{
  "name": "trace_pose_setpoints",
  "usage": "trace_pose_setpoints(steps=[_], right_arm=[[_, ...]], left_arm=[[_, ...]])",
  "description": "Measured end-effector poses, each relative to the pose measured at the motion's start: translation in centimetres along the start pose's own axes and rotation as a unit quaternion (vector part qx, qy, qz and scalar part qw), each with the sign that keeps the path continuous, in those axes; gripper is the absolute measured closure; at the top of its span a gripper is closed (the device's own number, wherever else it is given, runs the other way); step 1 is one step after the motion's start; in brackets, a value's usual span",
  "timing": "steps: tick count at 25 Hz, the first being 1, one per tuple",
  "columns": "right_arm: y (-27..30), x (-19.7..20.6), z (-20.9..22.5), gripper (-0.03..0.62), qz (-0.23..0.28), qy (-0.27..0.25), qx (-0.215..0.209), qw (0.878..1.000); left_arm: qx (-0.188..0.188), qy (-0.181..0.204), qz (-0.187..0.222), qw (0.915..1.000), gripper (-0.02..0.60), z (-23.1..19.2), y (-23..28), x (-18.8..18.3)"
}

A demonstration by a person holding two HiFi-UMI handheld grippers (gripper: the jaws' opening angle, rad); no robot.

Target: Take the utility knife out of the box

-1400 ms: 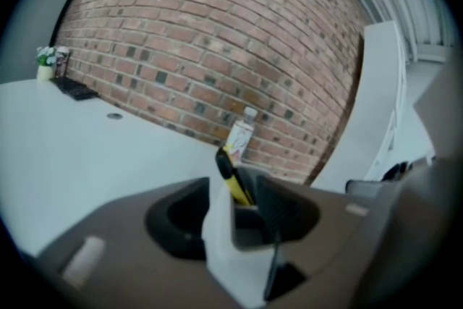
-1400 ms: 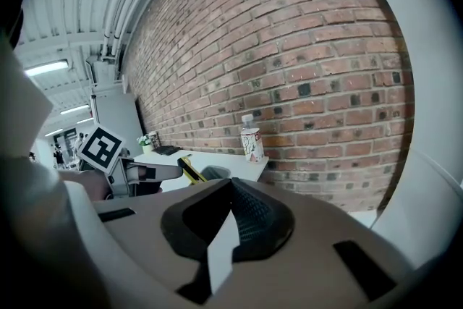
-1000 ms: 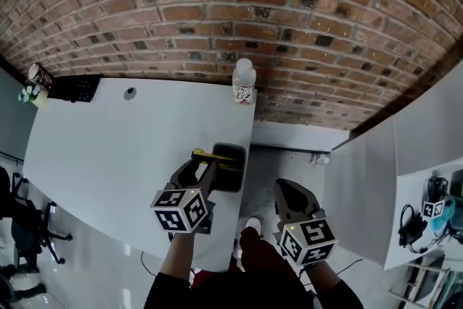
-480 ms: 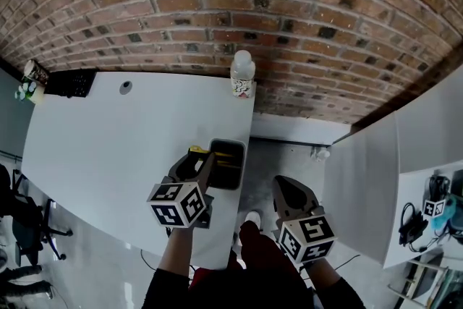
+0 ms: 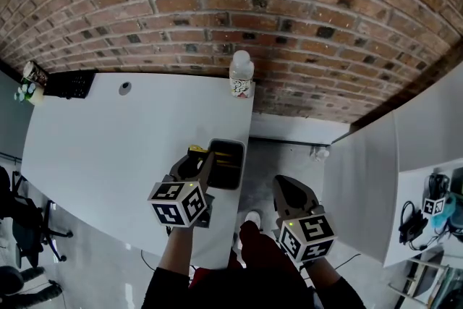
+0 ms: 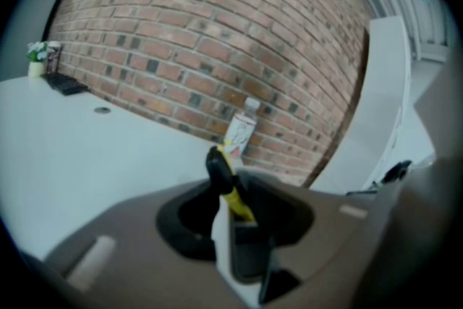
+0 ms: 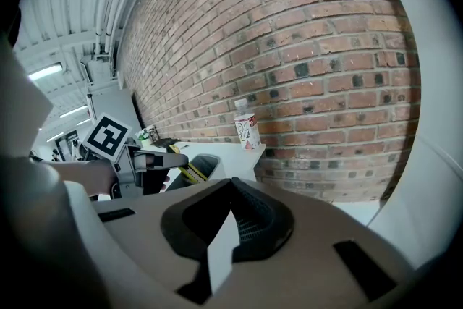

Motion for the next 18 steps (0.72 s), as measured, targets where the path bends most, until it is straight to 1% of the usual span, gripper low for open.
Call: trace_pose_setpoints(steps=[9,14,18], right_arm=[[-0.6,-0.1,-0.3,0.586,0.005,0.0,0.007,1.0],[-1.2,-0.2,-0.4,0.586,0.011,0.0,0.014,1.0],[-1.8,-0.3,-0.4,0.586,0.015,0.001,0.019,1.0]], left_arm=[[0.013,0.012,0.007,0.9998,0.476,0.9,-0.2,-0.4],[0.018,0.032,0.006,0.9993,0.486,1.7,-0.2,-0.8],[0.026,0.039,0.006,0.9989,0.495,2.3,-0.2,-1.0]])
Point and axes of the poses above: the fingertips, and each gripper's own axes: y forward along the fingers, z to its right, x out of its underside, the point moved 4 cm from there along -y, backward along the fingers, and after that the axes turned 1 degree about z, right-handed, at the moved point
